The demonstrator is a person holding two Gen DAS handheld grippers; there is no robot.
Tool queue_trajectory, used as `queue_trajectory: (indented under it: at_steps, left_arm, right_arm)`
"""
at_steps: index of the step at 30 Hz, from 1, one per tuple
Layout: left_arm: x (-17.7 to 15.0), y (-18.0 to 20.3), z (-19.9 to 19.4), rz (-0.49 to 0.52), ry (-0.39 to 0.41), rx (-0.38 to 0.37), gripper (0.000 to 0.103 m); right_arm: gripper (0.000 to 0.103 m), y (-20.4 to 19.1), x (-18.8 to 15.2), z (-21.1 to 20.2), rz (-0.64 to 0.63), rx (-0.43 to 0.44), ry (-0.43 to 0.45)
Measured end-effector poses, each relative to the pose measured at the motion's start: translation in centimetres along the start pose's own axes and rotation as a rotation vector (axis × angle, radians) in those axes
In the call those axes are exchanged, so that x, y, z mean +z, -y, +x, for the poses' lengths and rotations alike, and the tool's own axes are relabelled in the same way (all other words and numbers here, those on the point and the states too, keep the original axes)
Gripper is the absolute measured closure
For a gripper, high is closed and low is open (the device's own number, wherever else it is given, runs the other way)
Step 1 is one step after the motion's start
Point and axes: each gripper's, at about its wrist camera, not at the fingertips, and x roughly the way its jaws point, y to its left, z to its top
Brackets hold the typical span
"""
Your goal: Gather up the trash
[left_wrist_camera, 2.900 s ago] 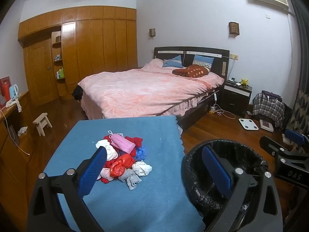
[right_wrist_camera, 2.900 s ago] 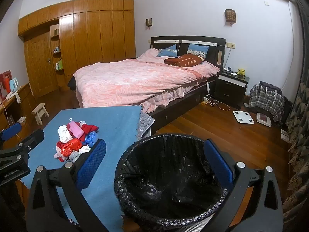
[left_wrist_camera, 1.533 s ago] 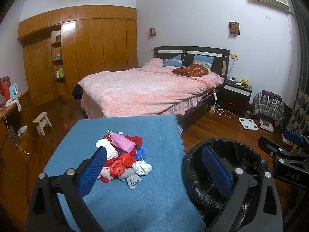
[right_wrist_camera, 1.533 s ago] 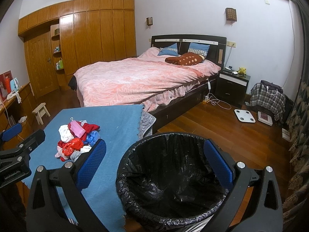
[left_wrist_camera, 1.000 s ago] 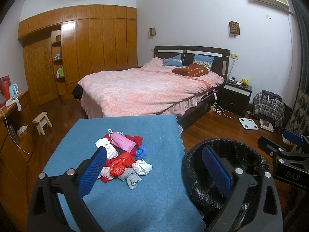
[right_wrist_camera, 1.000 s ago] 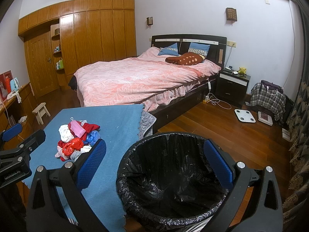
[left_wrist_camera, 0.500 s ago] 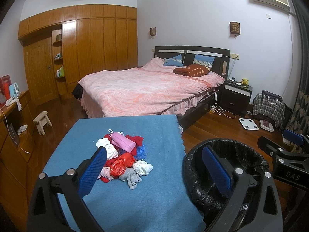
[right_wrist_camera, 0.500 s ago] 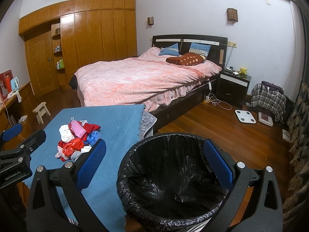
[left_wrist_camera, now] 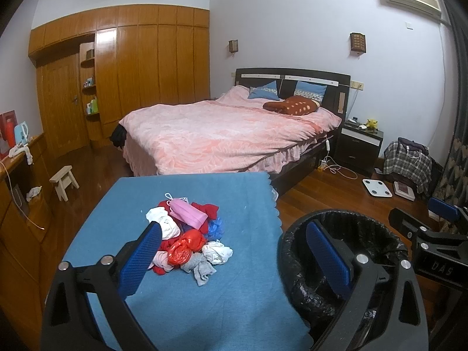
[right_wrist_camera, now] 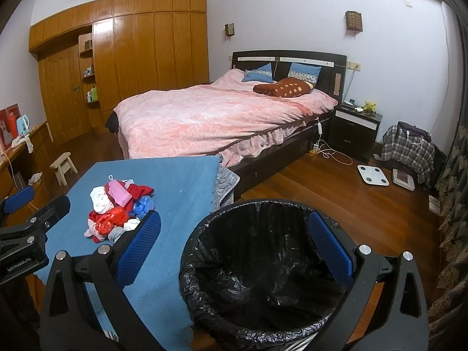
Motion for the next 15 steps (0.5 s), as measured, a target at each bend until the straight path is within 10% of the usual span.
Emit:
queue_trajectory:
  at_steps: [15]
  left_arm:
    - [-1.7,-4.2,2.5,-0.023,0.001,0.100,0.006]
  right_arm:
    - [0.005,-2.7,-0.1,3.2,-0.026,0.049,0.001]
